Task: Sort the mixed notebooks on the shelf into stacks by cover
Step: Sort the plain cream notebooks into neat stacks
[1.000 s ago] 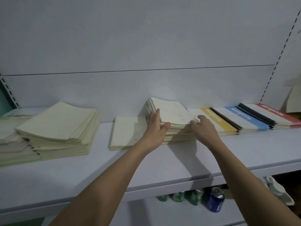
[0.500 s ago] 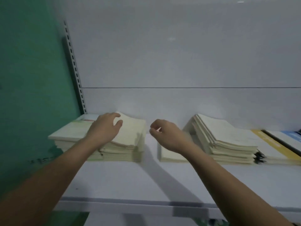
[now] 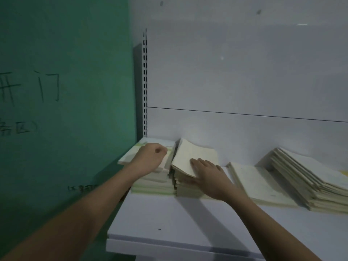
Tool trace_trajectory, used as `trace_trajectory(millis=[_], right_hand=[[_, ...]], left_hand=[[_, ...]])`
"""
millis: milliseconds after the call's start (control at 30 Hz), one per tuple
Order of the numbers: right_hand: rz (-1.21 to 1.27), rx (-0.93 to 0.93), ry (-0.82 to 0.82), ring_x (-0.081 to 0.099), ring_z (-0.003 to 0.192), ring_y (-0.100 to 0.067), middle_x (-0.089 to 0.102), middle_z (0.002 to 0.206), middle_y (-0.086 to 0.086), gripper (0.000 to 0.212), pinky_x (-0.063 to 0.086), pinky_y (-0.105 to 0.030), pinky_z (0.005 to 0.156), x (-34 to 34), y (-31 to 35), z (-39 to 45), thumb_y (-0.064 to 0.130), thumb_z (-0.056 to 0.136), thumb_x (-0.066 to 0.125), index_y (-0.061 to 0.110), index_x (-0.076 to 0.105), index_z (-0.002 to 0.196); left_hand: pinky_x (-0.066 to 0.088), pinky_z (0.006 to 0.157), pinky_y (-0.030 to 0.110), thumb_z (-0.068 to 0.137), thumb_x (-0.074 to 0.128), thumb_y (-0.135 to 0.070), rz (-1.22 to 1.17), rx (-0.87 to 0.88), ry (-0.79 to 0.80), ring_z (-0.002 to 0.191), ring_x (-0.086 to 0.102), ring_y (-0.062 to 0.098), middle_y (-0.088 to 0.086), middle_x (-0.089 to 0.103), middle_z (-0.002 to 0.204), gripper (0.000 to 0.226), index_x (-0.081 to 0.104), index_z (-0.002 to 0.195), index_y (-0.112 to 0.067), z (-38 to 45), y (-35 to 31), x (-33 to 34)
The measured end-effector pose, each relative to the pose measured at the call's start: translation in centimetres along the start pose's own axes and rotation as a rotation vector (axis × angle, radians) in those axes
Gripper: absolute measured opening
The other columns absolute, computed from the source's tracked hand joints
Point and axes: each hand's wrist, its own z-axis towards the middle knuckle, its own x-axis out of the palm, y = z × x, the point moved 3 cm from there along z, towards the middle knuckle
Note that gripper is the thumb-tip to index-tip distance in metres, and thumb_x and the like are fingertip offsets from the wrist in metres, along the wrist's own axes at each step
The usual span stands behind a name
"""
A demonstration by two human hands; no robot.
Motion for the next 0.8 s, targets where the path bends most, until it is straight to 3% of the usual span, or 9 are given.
trace_trajectory(millis=[100, 200, 267, 367, 467, 533, 633, 700, 800], right_hand=[[0.121, 0.025, -0.018, 0.040, 0.133, -0.020, 0.044, 0.147, 0.003, 0.048, 0.033, -0.036, 0.107, -1.3, 0.1, -1.6, 0.043, 0.102, 0.035, 0.028, 0.034, 0.147], [0.425, 0.101, -0.297, 0.051, 0.124, -0.016, 0.054, 0.138, 0.009, 0.040, 0.040, -0.029, 0.095, -3.1, 0.8, -1.9, 0.039, 0.103, 0.035, 0.043, 0.041, 0.142], [0.388, 0.043, -0.437, 0.052, 0.120, -0.011, 0.055, 0.136, 0.013, 0.039, 0.040, -0.026, 0.088, -4.2, 2.5, -2.5, 0.036, 0.103, 0.035, 0.045, 0.042, 0.141], [0.192, -0.160, -0.333, 0.041, 0.132, -0.013, 0.043, 0.149, 0.011, 0.044, 0.038, -0.029, 0.104, -4.0, 5.2, -3.1, 0.029, 0.104, 0.039, 0.043, 0.036, 0.145], [0.173, -0.258, -0.145, 0.024, 0.138, 0.001, 0.027, 0.156, 0.016, 0.049, 0.018, -0.013, 0.112, -3.4, 5.2, -3.0, 0.043, 0.102, 0.038, 0.047, 0.023, 0.149], [0.336, -0.182, -0.110, 0.019, 0.135, 0.012, 0.023, 0.155, 0.025, 0.055, 0.011, -0.004, 0.105, -3.6, 3.7, -2.9, 0.058, 0.096, 0.033, 0.049, 0.021, 0.149], [0.515, 0.028, -0.212, 0.033, 0.134, 0.005, 0.033, 0.149, 0.025, 0.055, 0.027, -0.018, 0.108, -3.3, 0.5, -2.6, 0.065, 0.094, 0.030, 0.044, 0.031, 0.146], [0.360, 0.098, -0.199, 0.041, 0.131, -0.004, 0.040, 0.145, 0.017, 0.055, 0.035, -0.026, 0.105, -2.9, -0.3, -1.7, 0.063, 0.095, 0.034, 0.035, 0.041, 0.142], [0.160, 0.041, -0.163, 0.043, 0.129, -0.011, 0.045, 0.142, 0.012, 0.051, 0.035, -0.028, 0.097, -2.9, 1.1, -0.4, 0.056, 0.096, 0.041, 0.027, 0.046, 0.138]], left_hand=[[0.055, 0.081, 0.032, 0.099, 0.051, -0.025, -0.506, -0.181, 0.105, 0.091, 0.066, 0.022, 0.008, 0.070, 0.103, 0.029, 0.066, 0.112, -0.005, 0.5, -0.2, -0.6], [0.059, 0.080, 0.040, 0.100, 0.049, -0.034, -0.884, -0.348, 0.262, 0.091, 0.070, 0.034, 0.021, 0.067, 0.112, 0.040, 0.056, 0.119, 0.001, 0.6, -0.8, -0.6], [0.058, 0.083, 0.048, 0.097, 0.050, -0.048, -1.019, -0.421, 0.419, 0.097, 0.069, 0.040, 0.026, 0.063, 0.120, 0.058, 0.053, 0.123, 0.003, 0.4, -1.4, -0.2], [0.059, 0.078, 0.044, 0.093, 0.052, -0.055, -1.120, -0.451, 0.537, 0.092, 0.069, 0.033, 0.023, 0.069, 0.109, 0.064, 0.059, 0.124, 0.000, 0.1, -2.2, 0.4], [0.058, 0.053, 0.033, 0.097, 0.055, -0.022, -1.007, -0.459, 0.421, 0.077, 0.069, 0.025, 0.012, 0.073, 0.086, 0.032, 0.058, 0.124, -0.005, 0.1, -1.8, 0.1], [0.056, 0.055, 0.036, 0.097, 0.053, -0.008, -0.983, -0.434, 0.317, 0.083, 0.067, 0.027, 0.013, 0.071, 0.094, 0.029, 0.055, 0.126, -0.008, 0.6, -0.6, -0.6], [0.053, 0.066, 0.041, 0.099, 0.049, -0.005, -1.003, -0.384, 0.220, 0.088, 0.065, 0.027, 0.011, 0.068, 0.101, 0.024, 0.055, 0.120, -0.014, 1.1, 0.6, -2.4], [0.056, 0.058, 0.038, 0.099, 0.048, -0.007, -1.005, -0.379, 0.146, 0.083, 0.063, 0.025, 0.010, 0.066, 0.096, 0.020, 0.053, 0.119, -0.012, 1.4, 1.2, -3.7], [0.056, 0.044, 0.030, 0.098, 0.050, -0.009, -1.006, -0.408, 0.060, 0.081, 0.063, 0.024, 0.010, 0.065, 0.095, 0.025, 0.051, 0.123, -0.010, 1.5, 1.9, -4.1]])
